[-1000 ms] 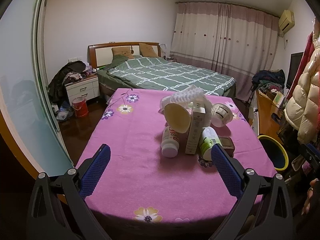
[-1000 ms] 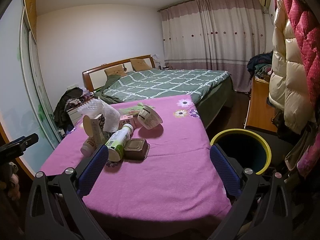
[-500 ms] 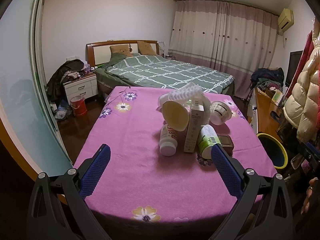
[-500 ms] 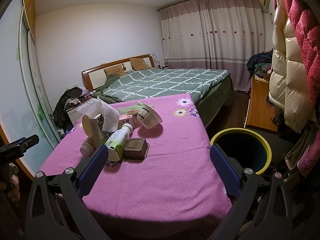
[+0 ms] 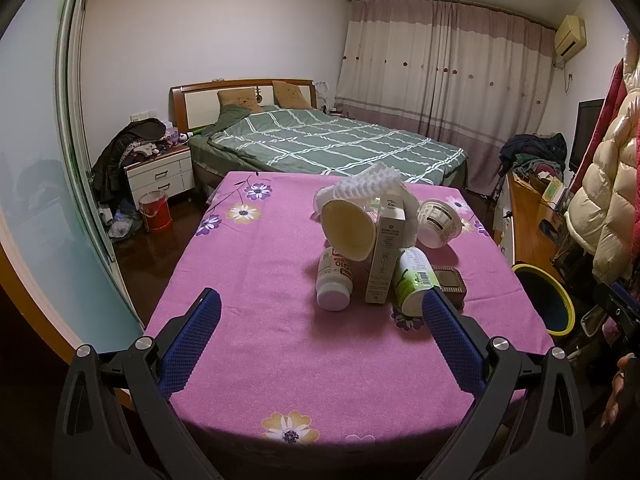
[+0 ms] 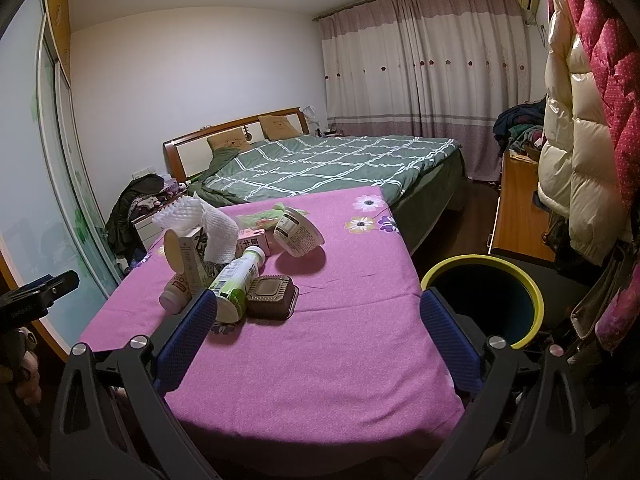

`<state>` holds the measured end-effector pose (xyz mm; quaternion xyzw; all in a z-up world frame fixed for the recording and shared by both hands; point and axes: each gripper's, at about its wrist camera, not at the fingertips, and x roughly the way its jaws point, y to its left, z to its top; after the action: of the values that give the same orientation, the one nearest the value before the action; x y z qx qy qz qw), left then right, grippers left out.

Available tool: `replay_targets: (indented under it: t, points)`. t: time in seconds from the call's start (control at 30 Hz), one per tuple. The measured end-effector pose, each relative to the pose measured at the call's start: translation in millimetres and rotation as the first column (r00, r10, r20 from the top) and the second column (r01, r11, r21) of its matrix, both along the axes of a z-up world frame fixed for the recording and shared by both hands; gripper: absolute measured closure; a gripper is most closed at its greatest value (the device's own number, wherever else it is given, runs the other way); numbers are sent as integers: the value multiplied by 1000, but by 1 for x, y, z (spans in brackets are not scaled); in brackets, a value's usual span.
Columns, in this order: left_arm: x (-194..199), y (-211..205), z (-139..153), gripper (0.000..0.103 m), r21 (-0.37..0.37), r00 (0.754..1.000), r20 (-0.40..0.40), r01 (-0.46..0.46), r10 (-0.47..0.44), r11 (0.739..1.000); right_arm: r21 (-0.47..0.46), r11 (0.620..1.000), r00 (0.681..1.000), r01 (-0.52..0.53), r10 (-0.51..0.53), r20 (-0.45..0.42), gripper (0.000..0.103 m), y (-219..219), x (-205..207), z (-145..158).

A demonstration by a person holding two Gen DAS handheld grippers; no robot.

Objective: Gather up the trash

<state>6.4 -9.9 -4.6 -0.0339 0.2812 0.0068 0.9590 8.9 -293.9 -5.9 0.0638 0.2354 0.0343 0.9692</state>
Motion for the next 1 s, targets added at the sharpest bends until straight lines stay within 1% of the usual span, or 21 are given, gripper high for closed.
replay_targets:
  t: [0.7,1.0]
  points:
    - [1,-1,0,4,2,1000,-5,1,-1,1000,2,1000,1000,3,-2,-7,6,0,2,-4]
    - [6,0,-4,4,7,1000,-14,2,-2,1000,4,1000,1000,3,-3,-18,6,0,4,-8]
